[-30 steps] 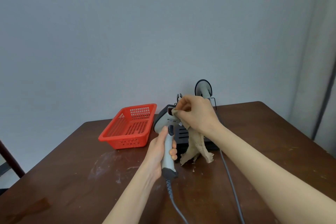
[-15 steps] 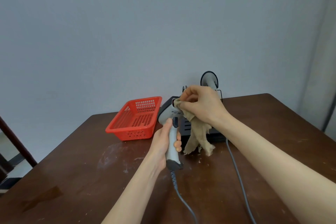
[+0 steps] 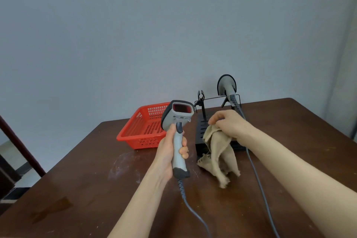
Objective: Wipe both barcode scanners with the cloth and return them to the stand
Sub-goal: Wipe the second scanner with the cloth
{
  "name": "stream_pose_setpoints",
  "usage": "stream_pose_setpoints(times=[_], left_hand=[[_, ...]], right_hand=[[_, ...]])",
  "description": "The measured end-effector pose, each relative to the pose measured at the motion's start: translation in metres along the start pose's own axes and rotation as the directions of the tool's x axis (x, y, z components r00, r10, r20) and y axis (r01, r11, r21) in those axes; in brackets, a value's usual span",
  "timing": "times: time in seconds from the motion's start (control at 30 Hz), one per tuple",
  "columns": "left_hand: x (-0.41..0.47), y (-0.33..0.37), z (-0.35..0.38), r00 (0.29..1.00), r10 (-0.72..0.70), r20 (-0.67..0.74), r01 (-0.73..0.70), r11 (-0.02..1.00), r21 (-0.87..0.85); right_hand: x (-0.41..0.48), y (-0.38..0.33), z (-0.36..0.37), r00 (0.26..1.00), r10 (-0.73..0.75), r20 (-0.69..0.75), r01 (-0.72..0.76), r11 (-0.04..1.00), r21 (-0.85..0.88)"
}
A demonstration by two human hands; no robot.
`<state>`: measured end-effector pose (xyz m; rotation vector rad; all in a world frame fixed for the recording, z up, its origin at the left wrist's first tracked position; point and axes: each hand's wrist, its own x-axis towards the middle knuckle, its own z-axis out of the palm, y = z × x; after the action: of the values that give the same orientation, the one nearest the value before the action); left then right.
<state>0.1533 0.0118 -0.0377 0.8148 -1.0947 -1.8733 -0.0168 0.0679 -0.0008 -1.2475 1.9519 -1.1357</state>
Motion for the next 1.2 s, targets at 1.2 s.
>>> stream_pose_setpoints(times=[1.2], left_hand=[[0.0, -0.005, -0.007, 0.998, -0.066, -0.003, 0.066, 0.998, -0.017]], right_hand=[[0.004, -0.013, 0.013, 0.992, 0.033, -0.121, 0.051, 0.772, 0.633]])
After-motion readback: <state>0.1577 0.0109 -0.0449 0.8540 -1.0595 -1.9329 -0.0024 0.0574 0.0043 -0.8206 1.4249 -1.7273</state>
